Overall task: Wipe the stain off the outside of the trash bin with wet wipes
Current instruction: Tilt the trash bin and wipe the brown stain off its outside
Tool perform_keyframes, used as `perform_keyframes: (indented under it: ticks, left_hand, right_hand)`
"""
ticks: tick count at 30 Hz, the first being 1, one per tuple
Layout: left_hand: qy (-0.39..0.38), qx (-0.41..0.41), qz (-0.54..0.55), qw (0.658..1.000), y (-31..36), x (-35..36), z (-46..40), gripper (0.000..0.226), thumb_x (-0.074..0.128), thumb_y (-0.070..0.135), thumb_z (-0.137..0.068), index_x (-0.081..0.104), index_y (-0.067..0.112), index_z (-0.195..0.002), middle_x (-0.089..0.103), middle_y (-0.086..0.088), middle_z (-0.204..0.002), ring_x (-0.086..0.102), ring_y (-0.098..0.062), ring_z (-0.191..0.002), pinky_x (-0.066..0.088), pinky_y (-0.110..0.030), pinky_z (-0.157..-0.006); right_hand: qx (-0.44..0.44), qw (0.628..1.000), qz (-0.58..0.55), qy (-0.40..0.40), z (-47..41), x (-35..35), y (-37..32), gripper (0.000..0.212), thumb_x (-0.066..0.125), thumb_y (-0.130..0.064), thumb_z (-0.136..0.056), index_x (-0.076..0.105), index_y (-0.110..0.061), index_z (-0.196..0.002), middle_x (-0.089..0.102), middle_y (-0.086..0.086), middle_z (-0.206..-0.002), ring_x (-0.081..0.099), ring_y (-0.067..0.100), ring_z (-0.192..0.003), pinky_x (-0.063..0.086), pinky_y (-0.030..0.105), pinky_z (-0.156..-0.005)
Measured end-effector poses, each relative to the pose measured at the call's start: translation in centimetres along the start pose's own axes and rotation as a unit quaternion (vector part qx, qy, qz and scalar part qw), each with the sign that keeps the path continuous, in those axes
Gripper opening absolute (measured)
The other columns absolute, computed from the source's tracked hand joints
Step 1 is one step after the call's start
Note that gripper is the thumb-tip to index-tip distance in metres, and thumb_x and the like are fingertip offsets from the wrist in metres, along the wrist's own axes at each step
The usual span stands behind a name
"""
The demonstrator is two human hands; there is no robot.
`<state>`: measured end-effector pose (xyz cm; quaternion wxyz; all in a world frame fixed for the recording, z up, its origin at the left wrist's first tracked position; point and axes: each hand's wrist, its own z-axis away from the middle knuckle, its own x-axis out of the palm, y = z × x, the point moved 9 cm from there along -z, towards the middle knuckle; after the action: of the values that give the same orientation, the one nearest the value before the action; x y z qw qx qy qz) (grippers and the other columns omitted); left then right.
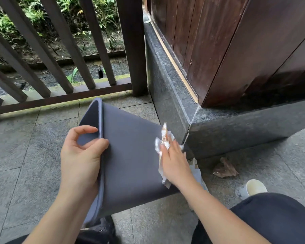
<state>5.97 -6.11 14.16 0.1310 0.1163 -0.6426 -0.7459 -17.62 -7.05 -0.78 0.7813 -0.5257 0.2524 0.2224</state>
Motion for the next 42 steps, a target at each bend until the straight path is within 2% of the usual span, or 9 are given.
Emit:
perform_keyframes:
  ticks: [4,8,13,21,28,31,35,39,42]
  left_hand:
    - [-0.016,0.01,-0.004,1.0,0.4,0.9,0.5,0.037,0.067,-0.007,-0.084,0.061,0.024,-0.102,0.071,0.004,-0.057,0.06,-0.007,-0.044,0.048,-0.021,-0.039]
    - [-0.036,-0.003,0.01,0.999,0.1,1.5,0.8,0.038,0.066,-0.01,-0.084,0.062,0.026,-0.094,0.073,-0.008,-0.065,0.061,-0.018,-0.048,0.052,-0.031,-0.044]
    - [-0.021,0.018,0.019,0.999,1.5,0.3,0.6,0.04,0.062,-0.012,-0.083,0.061,0.024,-0.098,0.065,0.004,-0.05,0.057,-0.01,-0.039,0.047,-0.026,-0.036]
    - [-0.003,0.008,0.05,0.999,1.3,-2.3,1.5,0.051,0.058,-0.016,-0.083,0.061,0.035,-0.087,0.065,0.003,-0.053,0.055,-0.015,-0.04,0.047,-0.031,-0.041]
    - [-0.002,0.028,0.074,0.997,1.8,-1.9,1.1,0.044,0.052,-0.02,-0.085,0.06,0.022,-0.096,0.058,0.007,-0.048,0.039,-0.004,-0.034,0.032,-0.013,-0.036]
    - [-0.01,0.043,0.082,0.996,2.2,-1.6,1.1,0.047,0.052,-0.023,-0.083,0.064,0.021,-0.093,0.065,-0.002,-0.055,0.043,-0.004,-0.035,0.034,-0.013,-0.037]
    - [-0.013,0.045,0.052,0.998,1.9,-1.5,0.9,0.054,0.052,-0.022,-0.079,0.068,0.029,-0.088,0.052,-0.015,-0.073,0.026,-0.014,-0.044,0.019,-0.021,-0.042]
    - [-0.017,0.052,0.041,0.998,1.6,-1.1,0.8,0.053,0.054,-0.019,-0.075,0.066,0.03,-0.09,0.051,-0.016,-0.072,0.033,-0.024,-0.059,0.027,-0.031,-0.051]
    - [-0.015,0.046,0.014,0.999,1.1,-0.6,0.3,0.049,0.054,-0.014,-0.072,0.066,0.03,-0.09,0.052,-0.016,-0.071,0.038,-0.027,-0.066,0.028,-0.039,-0.056]
  right_hand:
    - [-0.024,0.999,-0.005,-0.048,1.1,2.4,-2.0,0.059,0.016,-0.044,-0.108,0.012,-0.02,-0.162,0.011,0.002,-0.171,0.014,0.02,-0.156,0.018,0.039,-0.124]
    - [-0.196,0.97,-0.133,-0.052,4.5,2.5,-9.7,0.056,0.021,-0.049,-0.106,0.016,-0.037,-0.16,0.016,-0.024,-0.165,0.003,-0.017,-0.147,0.007,0.017,-0.12]
    - [-0.306,0.951,-0.027,-0.027,4.5,1.0,-12.7,0.056,0.022,-0.048,-0.108,0.009,-0.034,-0.161,0.01,-0.017,-0.169,-0.005,-0.009,-0.152,-0.009,0.033,-0.125]
    - [-0.03,0.996,0.077,-0.03,-2.3,-2.3,-3.1,0.066,0.013,-0.05,-0.107,0.002,-0.017,-0.162,0.002,0.001,-0.172,0.0,0.016,-0.158,0.002,0.047,-0.127]
    - [-0.332,0.941,0.023,-0.061,8.2,1.6,-14.1,0.06,0.011,-0.055,-0.106,-0.005,-0.036,-0.16,-0.002,-0.015,-0.17,-0.016,-0.003,-0.152,-0.012,0.032,-0.124]
    - [-0.386,0.92,0.03,-0.057,9.8,2.0,-14.7,0.054,0.016,-0.051,-0.108,-0.008,-0.048,-0.156,0.005,-0.016,-0.17,-0.008,-0.001,-0.154,-0.008,0.04,-0.125]
    - [-0.285,0.956,0.036,-0.055,4.0,1.3,-11.2,0.05,0.018,-0.047,-0.108,-0.003,-0.052,-0.154,0.007,-0.02,-0.169,-0.004,-0.002,-0.154,-0.005,0.048,-0.125]
    - [-0.059,0.997,-0.028,-0.038,-2.0,0.9,-4.6,0.054,0.021,-0.047,-0.109,0.012,-0.036,-0.161,0.008,-0.014,-0.17,0.002,0.011,-0.157,-0.004,0.048,-0.125]
    - [0.005,0.998,-0.045,-0.04,-2.4,2.0,-3.1,0.056,0.02,-0.045,-0.108,0.013,-0.03,-0.162,0.007,-0.011,-0.171,0.0,0.015,-0.157,-0.002,0.046,-0.126]
